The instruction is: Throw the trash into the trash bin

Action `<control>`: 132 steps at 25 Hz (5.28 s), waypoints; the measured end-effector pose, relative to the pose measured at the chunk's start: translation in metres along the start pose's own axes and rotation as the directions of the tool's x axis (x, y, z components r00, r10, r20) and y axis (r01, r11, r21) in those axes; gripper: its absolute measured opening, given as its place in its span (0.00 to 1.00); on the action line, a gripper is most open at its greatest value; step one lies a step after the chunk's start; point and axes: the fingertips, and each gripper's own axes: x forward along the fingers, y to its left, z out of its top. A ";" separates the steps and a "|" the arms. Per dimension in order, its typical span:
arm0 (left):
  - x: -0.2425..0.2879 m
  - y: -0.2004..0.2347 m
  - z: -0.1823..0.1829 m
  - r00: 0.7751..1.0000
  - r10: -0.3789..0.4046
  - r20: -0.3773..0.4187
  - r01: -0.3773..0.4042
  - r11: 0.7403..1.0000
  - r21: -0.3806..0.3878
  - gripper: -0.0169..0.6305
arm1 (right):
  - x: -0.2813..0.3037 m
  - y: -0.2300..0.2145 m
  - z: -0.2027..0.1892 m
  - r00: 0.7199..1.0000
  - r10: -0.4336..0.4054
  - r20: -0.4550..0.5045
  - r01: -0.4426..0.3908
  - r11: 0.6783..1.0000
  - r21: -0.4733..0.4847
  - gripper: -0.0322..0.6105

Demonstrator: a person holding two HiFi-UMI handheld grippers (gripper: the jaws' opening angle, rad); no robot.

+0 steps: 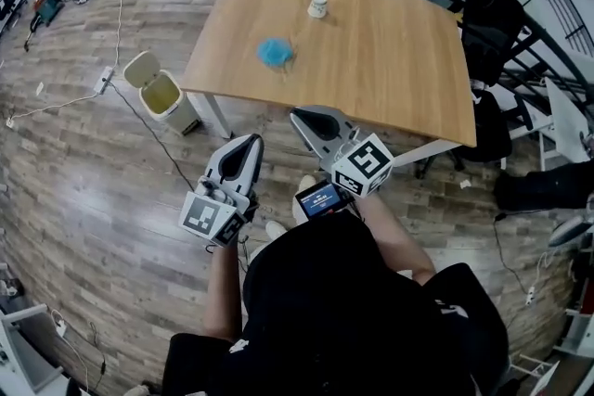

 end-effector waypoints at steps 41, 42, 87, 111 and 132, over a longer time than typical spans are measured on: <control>0.261 0.212 -0.085 0.908 -0.173 -0.383 0.167 0.985 -0.049 0.05 | 0.161 -0.315 -0.037 0.980 -0.184 0.072 0.165 0.962 0.219 0.05; 0.262 0.215 -0.098 0.890 -0.187 -0.416 0.174 0.982 -0.069 0.07 | 0.160 -0.315 -0.041 0.980 -0.190 0.061 0.173 0.960 0.221 0.05; 0.184 0.391 -0.212 0.556 0.399 -0.729 -0.160 0.912 0.377 0.05 | 0.240 -0.272 -0.079 1.000 0.015 -0.019 -0.007 0.937 0.350 0.05; -0.043 0.747 -0.277 0.525 0.392 -0.755 -0.404 0.896 0.184 0.05 | 0.604 -0.084 -0.163 0.936 0.314 -0.156 -0.247 0.906 0.344 0.05; -0.101 0.867 -0.501 0.460 0.365 -0.810 -0.554 0.830 0.060 0.41 | 0.700 -0.087 -0.272 0.949 0.275 -0.156 -0.198 0.902 0.385 0.05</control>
